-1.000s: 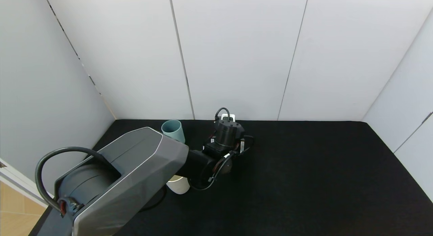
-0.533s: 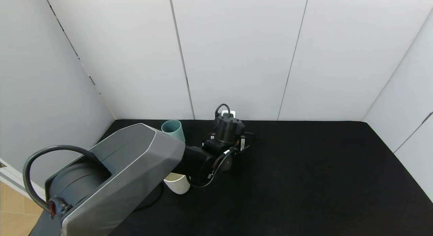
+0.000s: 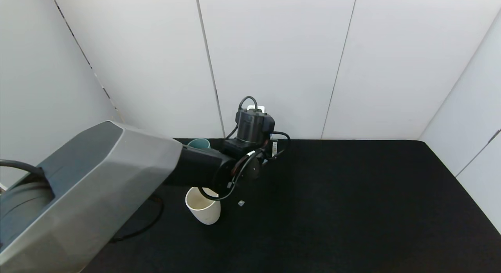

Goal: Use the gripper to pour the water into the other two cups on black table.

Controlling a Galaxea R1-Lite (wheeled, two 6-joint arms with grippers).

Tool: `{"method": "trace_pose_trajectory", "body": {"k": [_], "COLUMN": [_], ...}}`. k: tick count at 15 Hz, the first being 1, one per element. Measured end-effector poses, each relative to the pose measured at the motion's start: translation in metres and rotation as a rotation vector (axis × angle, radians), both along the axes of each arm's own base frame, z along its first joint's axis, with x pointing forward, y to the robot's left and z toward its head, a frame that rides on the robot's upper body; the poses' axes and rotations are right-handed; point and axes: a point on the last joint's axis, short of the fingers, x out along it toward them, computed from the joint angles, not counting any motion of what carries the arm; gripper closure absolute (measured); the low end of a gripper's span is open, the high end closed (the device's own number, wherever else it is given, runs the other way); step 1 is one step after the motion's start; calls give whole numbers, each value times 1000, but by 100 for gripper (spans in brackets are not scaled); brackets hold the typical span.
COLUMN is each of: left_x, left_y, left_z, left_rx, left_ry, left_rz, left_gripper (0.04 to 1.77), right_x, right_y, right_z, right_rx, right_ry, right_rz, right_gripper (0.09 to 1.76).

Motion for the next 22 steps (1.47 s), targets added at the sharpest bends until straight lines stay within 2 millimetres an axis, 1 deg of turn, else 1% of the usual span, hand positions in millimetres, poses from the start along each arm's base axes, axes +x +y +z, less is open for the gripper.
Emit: {"method": "trace_pose_trajectory", "body": {"k": [2, 4, 8, 12, 14, 16, 20, 22], "left_x": [-5, -11, -19, -27, -30, -34, -37, -39], "left_y": [10, 25, 64, 104, 128, 153, 206, 230], "left_z": [20, 39, 75, 100, 107, 110, 112, 111], "left_rx": [5, 12, 20, 3, 5, 14, 53, 103], "left_ry": [-7, -6, -16, -17, -21, -16, -6, -6], "left_rz": [9, 25, 53, 35, 27, 6, -25, -38], "left_gripper": [55, 55, 55, 55, 55, 55, 55, 55], "right_x": [0, 0, 0, 0, 0, 0, 0, 0], "right_y": [0, 0, 0, 0, 0, 0, 0, 0], "right_z": [0, 0, 0, 0, 0, 0, 0, 0], "right_rx": [0, 0, 0, 0, 0, 0, 0, 0], "right_ry": [0, 0, 0, 0, 0, 0, 0, 0], "right_rz": [0, 0, 0, 0, 0, 0, 0, 0], "right_gripper": [14, 14, 14, 14, 14, 14, 14, 14]}}
